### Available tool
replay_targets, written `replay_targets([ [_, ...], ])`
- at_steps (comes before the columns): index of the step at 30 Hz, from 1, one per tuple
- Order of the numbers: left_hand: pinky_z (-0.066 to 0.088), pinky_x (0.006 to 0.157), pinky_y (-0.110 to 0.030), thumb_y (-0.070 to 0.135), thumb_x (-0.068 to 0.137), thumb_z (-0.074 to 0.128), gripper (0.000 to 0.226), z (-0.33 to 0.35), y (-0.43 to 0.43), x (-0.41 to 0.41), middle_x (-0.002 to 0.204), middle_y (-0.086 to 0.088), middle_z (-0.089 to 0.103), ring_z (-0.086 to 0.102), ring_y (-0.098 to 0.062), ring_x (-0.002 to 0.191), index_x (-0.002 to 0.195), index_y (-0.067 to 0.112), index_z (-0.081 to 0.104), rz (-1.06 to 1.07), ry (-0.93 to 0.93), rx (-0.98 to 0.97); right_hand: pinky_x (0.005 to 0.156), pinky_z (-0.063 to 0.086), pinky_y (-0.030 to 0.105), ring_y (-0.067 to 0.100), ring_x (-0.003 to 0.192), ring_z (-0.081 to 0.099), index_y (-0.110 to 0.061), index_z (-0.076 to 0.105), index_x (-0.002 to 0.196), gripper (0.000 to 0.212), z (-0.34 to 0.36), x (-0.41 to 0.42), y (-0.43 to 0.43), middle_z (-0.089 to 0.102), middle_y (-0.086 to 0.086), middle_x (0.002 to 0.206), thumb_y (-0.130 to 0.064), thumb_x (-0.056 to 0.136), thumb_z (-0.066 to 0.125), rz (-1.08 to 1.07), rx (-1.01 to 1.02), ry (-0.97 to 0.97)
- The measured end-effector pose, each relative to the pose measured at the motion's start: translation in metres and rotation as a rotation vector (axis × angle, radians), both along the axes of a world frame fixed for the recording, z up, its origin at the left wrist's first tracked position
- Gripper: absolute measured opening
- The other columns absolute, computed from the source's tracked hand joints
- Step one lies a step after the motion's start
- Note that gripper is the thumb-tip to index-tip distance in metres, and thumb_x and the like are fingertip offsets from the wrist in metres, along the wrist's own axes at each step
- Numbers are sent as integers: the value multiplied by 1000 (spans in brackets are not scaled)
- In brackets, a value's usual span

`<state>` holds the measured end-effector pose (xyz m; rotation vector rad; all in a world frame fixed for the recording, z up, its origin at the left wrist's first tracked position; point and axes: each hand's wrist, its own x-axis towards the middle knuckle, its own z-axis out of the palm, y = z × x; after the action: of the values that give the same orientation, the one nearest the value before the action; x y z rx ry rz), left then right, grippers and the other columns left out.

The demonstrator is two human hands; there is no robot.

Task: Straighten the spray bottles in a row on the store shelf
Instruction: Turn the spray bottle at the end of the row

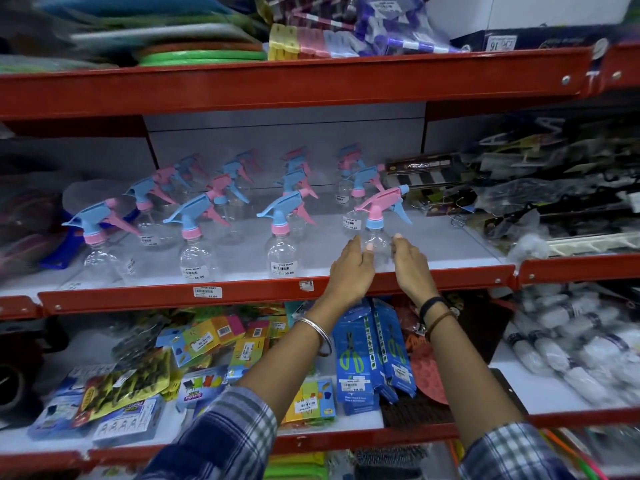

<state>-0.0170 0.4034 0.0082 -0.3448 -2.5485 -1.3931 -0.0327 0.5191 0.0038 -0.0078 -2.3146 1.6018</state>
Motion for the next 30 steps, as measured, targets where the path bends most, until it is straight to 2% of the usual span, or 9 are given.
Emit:
replay_targets([
  [5, 26, 115, -35, 36, 100, 26, 49, -2, -2, -2, 151, -6, 37, 34, -23, 138, 145, 18, 27, -10, -1, 17, 76, 31, 37, 23, 85, 42, -29, 38, 62, 38, 1, 4, -2, 48, 9, 86, -38, 95, 21, 0, 27, 4],
  [9, 23, 116, -34, 37, 100, 25, 52, -2, -3, -4, 154, -7, 32, 29, -22, 141, 147, 16, 23, 13, -14, 8, 75, 32, 35, 23, 84, 44, -26, 42, 63, 40, -1, 3, -3, 49, 7, 84, -41, 94, 22, -9, 9, 8],
  [12, 22, 117, -37, 37, 100, 24, 53, -2, -3, -4, 155, -9, 29, 27, -23, 142, 148, 15, 19, 10, -13, -23, 90, 39, 39, 27, 102, 52, -15, 60, 88, 46, -2, 2, -1, 61, 13, 104, -41, 95, 22, -9, -15, -8],
  [14, 20, 117, -36, 37, 100, 24, 55, -3, -1, -3, 156, -11, 25, 25, -25, 142, 149, 13, 16, 17, -26, -37, 97, 40, 43, 30, 109, 54, -15, 61, 96, 47, -2, 2, -1, 62, 17, 116, -41, 95, 22, -15, -37, -10],
  [20, 22, 116, -39, 40, 100, 22, 56, -4, 0, -2, 155, -13, 27, 27, -28, 141, 149, 14, 14, 23, -32, -59, 86, 40, 38, 27, 97, 55, -19, 58, 84, 43, 1, 2, -4, 63, 14, 104, -41, 94, 22, -37, -54, 14],
  [23, 24, 115, -38, 39, 100, 25, 54, -7, -2, -2, 153, -11, 31, 30, -26, 140, 148, 15, 19, 5, -19, -31, 77, 38, 35, 25, 89, 53, -20, 54, 75, 44, -2, 4, -5, 60, 7, 89, -43, 95, 23, -51, -48, 14],
  [25, 28, 111, -32, 38, 99, 30, 49, -12, -3, 2, 147, -9, 38, 36, -23, 135, 143, 16, 29, 13, 33, 23, 71, 39, 35, 25, 86, 54, -20, 54, 74, 44, -3, 7, -9, 61, 5, 86, -46, 95, 25, -97, -50, 51],
  [27, 35, 107, -34, 37, 97, 36, 44, -18, -7, 12, 138, -5, 44, 44, -20, 127, 135, 15, 38, 90, 114, 95, 81, 44, 40, 25, 94, 56, -13, 58, 91, 42, -7, 12, -16, 61, 7, 100, -46, 94, 31, -222, -39, 141],
  [30, 44, 97, -36, 30, 95, 41, 27, -27, -26, 28, 114, 3, 49, 49, -12, 107, 115, 15, 50, 259, 414, 207, 84, 44, 40, 17, 90, 52, -10, 56, 98, 31, -13, 25, -32, 56, 3, 99, -36, 93, 40, -342, -49, 436],
])
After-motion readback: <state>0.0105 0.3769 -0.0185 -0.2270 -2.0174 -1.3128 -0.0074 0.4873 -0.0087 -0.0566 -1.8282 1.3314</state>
